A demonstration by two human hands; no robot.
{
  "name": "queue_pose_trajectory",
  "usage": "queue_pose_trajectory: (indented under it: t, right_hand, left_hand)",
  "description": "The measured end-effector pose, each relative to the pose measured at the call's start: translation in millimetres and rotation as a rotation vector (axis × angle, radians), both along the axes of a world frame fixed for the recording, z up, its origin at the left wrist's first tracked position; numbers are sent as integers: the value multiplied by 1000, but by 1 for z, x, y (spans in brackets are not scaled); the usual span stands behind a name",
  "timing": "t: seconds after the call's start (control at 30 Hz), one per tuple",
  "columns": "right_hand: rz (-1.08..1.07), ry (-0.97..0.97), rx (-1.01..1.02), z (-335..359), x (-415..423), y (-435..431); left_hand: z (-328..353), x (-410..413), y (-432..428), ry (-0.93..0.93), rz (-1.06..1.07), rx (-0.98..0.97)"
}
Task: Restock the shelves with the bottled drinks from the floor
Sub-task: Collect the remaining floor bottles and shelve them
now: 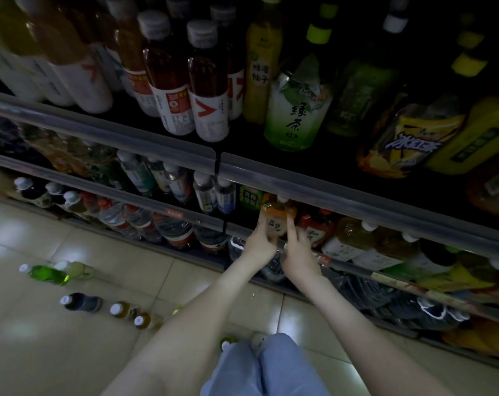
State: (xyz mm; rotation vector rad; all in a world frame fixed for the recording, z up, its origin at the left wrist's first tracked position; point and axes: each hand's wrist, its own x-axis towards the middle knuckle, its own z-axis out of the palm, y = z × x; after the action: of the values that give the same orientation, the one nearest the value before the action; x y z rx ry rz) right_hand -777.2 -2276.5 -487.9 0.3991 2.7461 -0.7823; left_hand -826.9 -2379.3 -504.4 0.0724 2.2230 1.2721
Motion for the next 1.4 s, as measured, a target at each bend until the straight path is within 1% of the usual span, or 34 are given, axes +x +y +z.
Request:
queue_pose_trajectory:
  t: [0.17,0.23,0.3,0.4,0.5,0.6,0.7,0.8,0.9,0.97,1.07,1.1,1.13,1.2,1.27,1.3,1.4]
  right_hand:
    - [97,-102,2,11,34,-17]
    - [181,-150,35,1,39,-29]
    - [275,-211,49,-24,41,-44]
    - [447,-289,72,-85,52,-73]
    - [690,-389,149,-157,73,-100]
    - [894,-452,225,-232,92,-117]
    - [1034,-533,292,-310,103,-122]
    - [1147,-599,342,-378,109,-124]
    - [1250,-593,367,-432,112,-124]
    - [1305,-580,393,-455,111,-127]
    - [1335,-509,382,-464,106,-136]
    - [1313,-412,358,-464,101,-140]
    - [1270,-368,329,-457,94,-145]
    - [1148,-372,252,-435,81,-147]
    - [1051,-319,155,-402,79,-139]
    - [1015,-297,101,-373,79,-137]
    - [782,-323,-100,-271,77,-137]
  left_hand:
    - [-3,39,-55,15,-27,-247]
    - [-17,53,-87,-19,-13,-314]
    - [-38,68,-120,-47,37,-351]
    - [-78,97,-164,-95,145,-394]
    - [-131,131,-198,-150,246,-353]
    - [-186,159,-216,-189,283,-378]
    - [-243,172,-220,-198,291,-387]
    - [-298,181,-219,-261,345,-364]
    - [-330,180,-213,-242,344,-398]
    - [-344,176,-209,-220,335,-400]
    - [-355,170,-205,-226,305,-391]
    - [-354,167,-204,-229,296,-388]
    - [-351,164,-204,-228,294,-378]
    - [-337,160,-204,-244,264,-359]
    - [-313,159,-205,-256,207,-348]
    - [-299,159,-205,-253,170,-350]
    - [-247,160,-203,-262,35,-355]
